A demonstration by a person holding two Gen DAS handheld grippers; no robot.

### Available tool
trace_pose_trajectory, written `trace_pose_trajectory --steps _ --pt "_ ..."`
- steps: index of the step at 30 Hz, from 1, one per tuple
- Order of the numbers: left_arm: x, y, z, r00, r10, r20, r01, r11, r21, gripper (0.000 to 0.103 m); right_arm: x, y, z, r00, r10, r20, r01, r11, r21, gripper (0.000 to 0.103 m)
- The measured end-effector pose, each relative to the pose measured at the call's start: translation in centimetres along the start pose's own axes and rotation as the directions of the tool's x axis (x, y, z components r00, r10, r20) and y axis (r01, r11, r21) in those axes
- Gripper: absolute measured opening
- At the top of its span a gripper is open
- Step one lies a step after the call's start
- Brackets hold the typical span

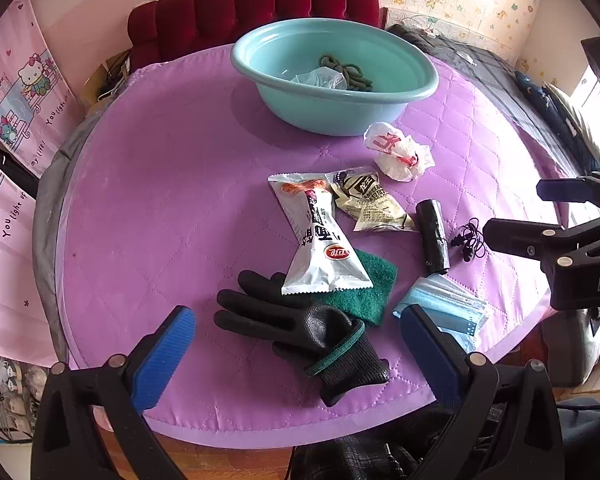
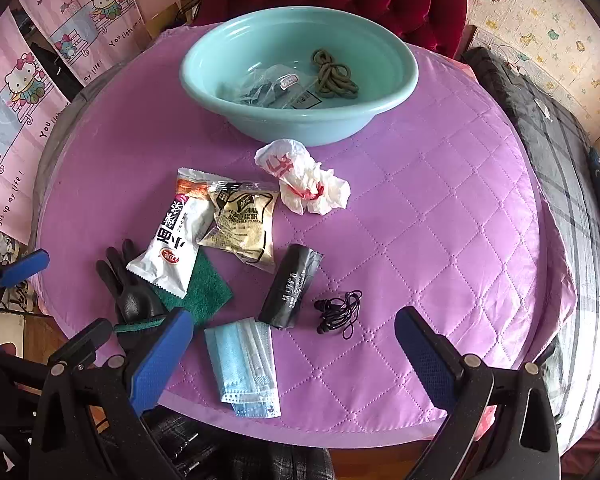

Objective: Organize soft objects
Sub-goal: 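Withdraw both tools from the basin toward the remaining items, then grasp the blue face mask with the right tool while the left tool grasps the black glove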

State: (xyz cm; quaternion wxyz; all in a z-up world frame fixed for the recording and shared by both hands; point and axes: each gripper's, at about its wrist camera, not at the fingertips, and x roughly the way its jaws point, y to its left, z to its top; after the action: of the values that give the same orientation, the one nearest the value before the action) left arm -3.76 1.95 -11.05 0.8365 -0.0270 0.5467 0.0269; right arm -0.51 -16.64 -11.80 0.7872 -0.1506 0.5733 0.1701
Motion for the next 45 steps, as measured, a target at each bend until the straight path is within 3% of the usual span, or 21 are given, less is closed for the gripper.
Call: trace_pose_trajectory --steps 17,31,34,37,38,41,45 --pt "2.0 0.4 -1.3 0.997 -0.028 -0.067 0.025 0.999 -0.039 0.103 5.7 1.2 -1.6 0.981 0.076 -0.176 -0.080 0.997 -0.015 0.103" --pt "4.1 1.2 -3.2 0.990 -0.045 -0.137 0.032 0.995 -0.097 0.103 10.3 2.7 -3.3 0.960 0.100 -0.261 -0.111 0.994 -0.026 0.102" --pt "4.3 1.3 -3.4 0.988 -0.049 -0.146 0.035 0.994 -0.102 0.103 10.7 3.2 -3.6 0.958 0.112 -0.263 -0.124 0.992 -0.026 0.085" --pt "4.3 1.4 -3.5 0.987 -0.058 -0.148 0.042 0.993 -0.110 0.103 11.1 3.4 -3.6 0.954 0.116 -0.277 -0.131 0.991 -0.036 0.059" --pt "4.4 1.4 -3.5 0.987 -0.062 -0.149 0.045 0.993 -0.113 0.103 11.2 3.6 -3.4 0.950 0.127 -0.284 -0.143 0.989 -0.035 0.042" --pt "4.7 1.5 -3.4 0.985 -0.081 -0.150 0.061 0.989 -0.132 0.103 11.0 4.1 -3.7 0.952 0.139 -0.274 -0.160 0.986 -0.053 0.014" --pt "5.1 1.4 -3.2 0.983 -0.097 -0.156 0.075 0.987 -0.139 0.103 9.8 4.1 -4.0 0.955 0.153 -0.253 -0.173 0.983 -0.060 0.007"
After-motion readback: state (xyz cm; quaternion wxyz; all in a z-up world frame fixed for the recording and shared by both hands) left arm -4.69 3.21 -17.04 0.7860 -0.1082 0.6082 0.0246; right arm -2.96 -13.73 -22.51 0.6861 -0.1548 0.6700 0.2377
